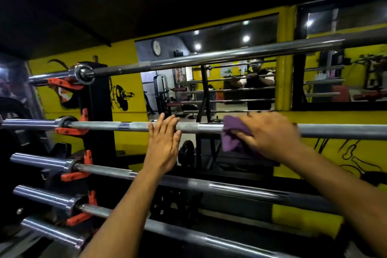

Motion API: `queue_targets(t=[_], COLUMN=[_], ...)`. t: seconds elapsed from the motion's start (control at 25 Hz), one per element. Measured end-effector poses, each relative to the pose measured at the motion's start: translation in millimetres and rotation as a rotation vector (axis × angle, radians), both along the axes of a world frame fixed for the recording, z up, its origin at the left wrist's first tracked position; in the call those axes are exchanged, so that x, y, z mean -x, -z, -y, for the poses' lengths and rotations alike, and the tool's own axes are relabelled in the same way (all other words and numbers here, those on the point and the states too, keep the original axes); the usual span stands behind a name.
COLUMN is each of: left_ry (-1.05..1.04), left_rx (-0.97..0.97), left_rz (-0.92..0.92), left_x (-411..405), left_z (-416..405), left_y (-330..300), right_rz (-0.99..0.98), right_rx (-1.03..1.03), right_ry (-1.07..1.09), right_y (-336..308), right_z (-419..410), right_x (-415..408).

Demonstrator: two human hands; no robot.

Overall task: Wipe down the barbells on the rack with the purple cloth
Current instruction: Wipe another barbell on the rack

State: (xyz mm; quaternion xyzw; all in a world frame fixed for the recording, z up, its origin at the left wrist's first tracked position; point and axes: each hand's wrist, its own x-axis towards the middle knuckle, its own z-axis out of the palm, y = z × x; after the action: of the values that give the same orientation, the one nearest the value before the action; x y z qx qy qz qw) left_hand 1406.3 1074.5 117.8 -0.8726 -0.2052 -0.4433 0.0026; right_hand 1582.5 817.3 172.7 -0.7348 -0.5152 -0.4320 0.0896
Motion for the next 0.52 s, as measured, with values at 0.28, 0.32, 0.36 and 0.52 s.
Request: queue_targets(t=[0.28,0.32,0.36,0.52], left_ry=[0.067,0.088,0.107,0.182], left_rx=[-0.081,-0.076,-0.078,-0.163], left_rz=[0.026,0.047,0.058,0.021], left_x=[4,5,7,17], left_z=[-11,-13,-13,-22], left_y=[5,5,4,-5], right_rz=[-0.035,-0.041,-0.037,0.029], right_rx=[-0.098,-0.073,-0.069,-0.133], right_ry=[0.185,0.170,0.151,-0.001], right_y=[8,12,17,26], right_z=[-71,-90,-104,-97], right_x=[42,55,64,54])
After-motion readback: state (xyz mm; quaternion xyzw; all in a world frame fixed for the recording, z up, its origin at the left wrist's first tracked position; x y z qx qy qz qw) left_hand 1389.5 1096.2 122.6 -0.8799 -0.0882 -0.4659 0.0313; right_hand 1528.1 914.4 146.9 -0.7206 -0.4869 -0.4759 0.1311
